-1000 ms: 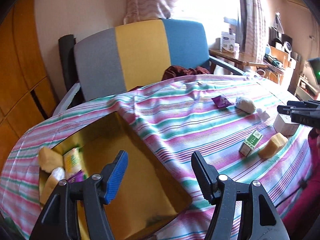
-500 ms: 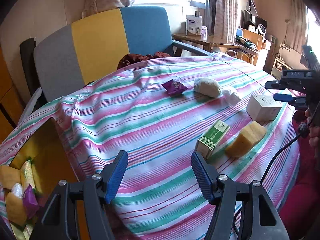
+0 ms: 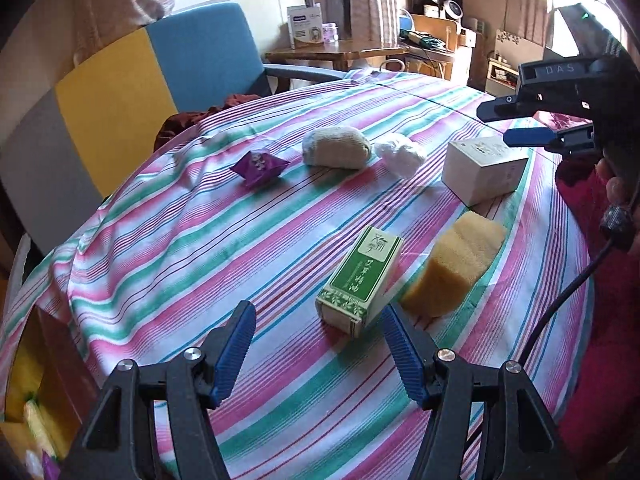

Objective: Organize objects
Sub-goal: 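Grasp the green essential-oil box with the left tool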

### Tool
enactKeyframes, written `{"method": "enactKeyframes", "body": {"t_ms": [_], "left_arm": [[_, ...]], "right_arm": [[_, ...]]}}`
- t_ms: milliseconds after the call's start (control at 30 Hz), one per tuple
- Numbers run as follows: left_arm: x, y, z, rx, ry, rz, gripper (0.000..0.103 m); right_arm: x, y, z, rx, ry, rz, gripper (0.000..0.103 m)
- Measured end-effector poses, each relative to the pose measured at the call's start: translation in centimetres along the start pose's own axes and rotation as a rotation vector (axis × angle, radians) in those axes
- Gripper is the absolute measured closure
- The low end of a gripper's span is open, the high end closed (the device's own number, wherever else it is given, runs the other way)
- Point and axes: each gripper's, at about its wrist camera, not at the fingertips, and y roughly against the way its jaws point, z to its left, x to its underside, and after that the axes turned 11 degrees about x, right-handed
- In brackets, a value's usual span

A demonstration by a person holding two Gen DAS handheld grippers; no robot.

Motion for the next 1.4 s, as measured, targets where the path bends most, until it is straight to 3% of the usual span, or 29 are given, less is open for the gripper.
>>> {"method": "enactKeyframes", "body": {"t_ms": [167, 300, 333, 367, 400, 467, 667, 867, 967, 1200, 1300, 1400], "left_arm": [[-1.5, -2.5, -0.6, 0.044, -0.080, 0.027, 0.036], [-2.2, -4.8, -0.7, 0.084, -0.086, 0.067, 0.037], [-2.3, -5.3, -0.6, 0.084, -0.081, 0.071, 0.046], [-2.2, -5.7, -0.5, 0.090, -0.065, 0.078, 0.065], [-2.0, -6.0, -0.1, 0.100, -0.030, 0.087, 0.072], [-1.3, -5.6, 0.3, 0.102, 0.025, 0.049, 0.072], [2.6, -2.3, 1.5, -0.045, 0.179, -0.022, 0.072], [6.1, 0.2, 1.7, -0.142, 0.245, -0.074, 0.072], [6.7, 0.5, 1.7, -0.156, 0.264, -0.089, 0.072], [6.8, 0.4, 1.7, -0.166, 0.267, -0.101, 0.072], [6.8, 0.4, 1.6, -0.169, 0.265, -0.103, 0.072], [6.8, 0.4, 1.6, -0.170, 0.265, -0.103, 0.072]], "right_arm": [[0.0, -0.1, 0.1, 0.002, 0.004, 0.003, 0.057], [0.0, -0.2, 0.1, 0.002, 0.005, 0.006, 0.057], [0.0, -0.2, 0.1, 0.002, 0.005, 0.006, 0.057], [0.0, -0.3, 0.1, 0.003, 0.005, 0.007, 0.057], [0.0, -0.3, 0.1, 0.003, 0.004, 0.008, 0.057], [0.0, -0.3, 0.1, 0.002, 0.003, 0.008, 0.057], [0.1, -0.4, 0.4, 0.009, 0.025, 0.011, 0.057], [0.6, -0.8, 1.6, 0.007, 0.082, 0.035, 0.057], [1.0, -1.1, 2.4, -0.027, 0.126, 0.065, 0.057], [4.1, -4.0, 7.4, -0.113, 0.371, 0.264, 0.057], [4.7, -4.3, 7.9, -0.115, 0.395, 0.286, 0.057], [4.8, -4.5, 7.7, -0.113, 0.386, 0.295, 0.048]]}}
